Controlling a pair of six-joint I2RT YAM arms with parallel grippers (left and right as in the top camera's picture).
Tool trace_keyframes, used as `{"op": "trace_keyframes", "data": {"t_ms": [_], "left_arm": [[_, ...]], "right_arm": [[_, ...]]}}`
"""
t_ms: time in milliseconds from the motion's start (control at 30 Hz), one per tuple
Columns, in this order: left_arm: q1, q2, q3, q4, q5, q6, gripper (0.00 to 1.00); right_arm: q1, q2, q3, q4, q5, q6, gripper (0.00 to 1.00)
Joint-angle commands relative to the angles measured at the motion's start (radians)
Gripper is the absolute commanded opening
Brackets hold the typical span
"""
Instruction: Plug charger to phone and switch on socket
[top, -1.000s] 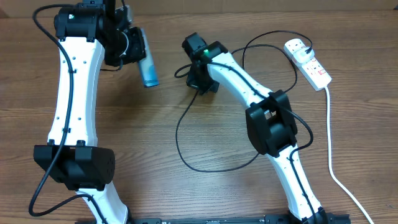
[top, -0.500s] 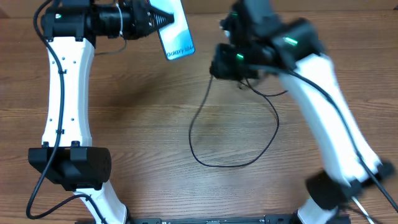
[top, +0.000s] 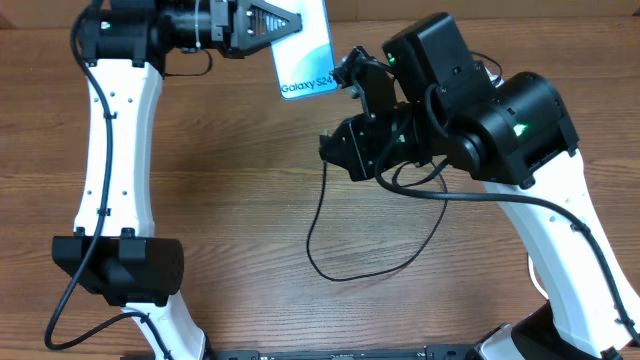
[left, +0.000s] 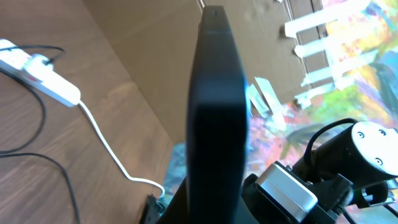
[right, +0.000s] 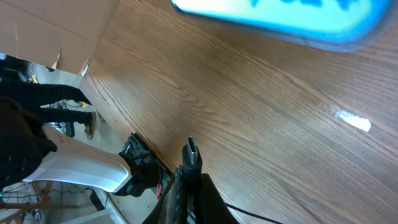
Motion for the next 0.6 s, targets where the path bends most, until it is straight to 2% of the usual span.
{"op": "trace_keyframes", "data": {"t_ms": [0,367,500,567], "left_arm": [[-0.021,-0.003,0.032,0.002,0.082,-0.005,0.04],[-0.025,-0.003,0.032,-0.012,0.089,-0.025,0.04],[-0.026,-0.003,0.032,-0.017,0.089,-0.025,0.04],[-0.026,-0.003,0.032,-0.017,0.089,-0.024,0.04]], "right_arm": [[0.006,0.001,-0.001,0.011,0.001,0.003,0.04],[-0.089,0.001,-0.001,0.037,-0.112,0.018,0.04],[-0.146,0.016,-0.016,0.053,-0.296,-0.041,0.04],[-0.146,0.023,-0.040,0.055,-0.325,-0.042,0.04]]}}
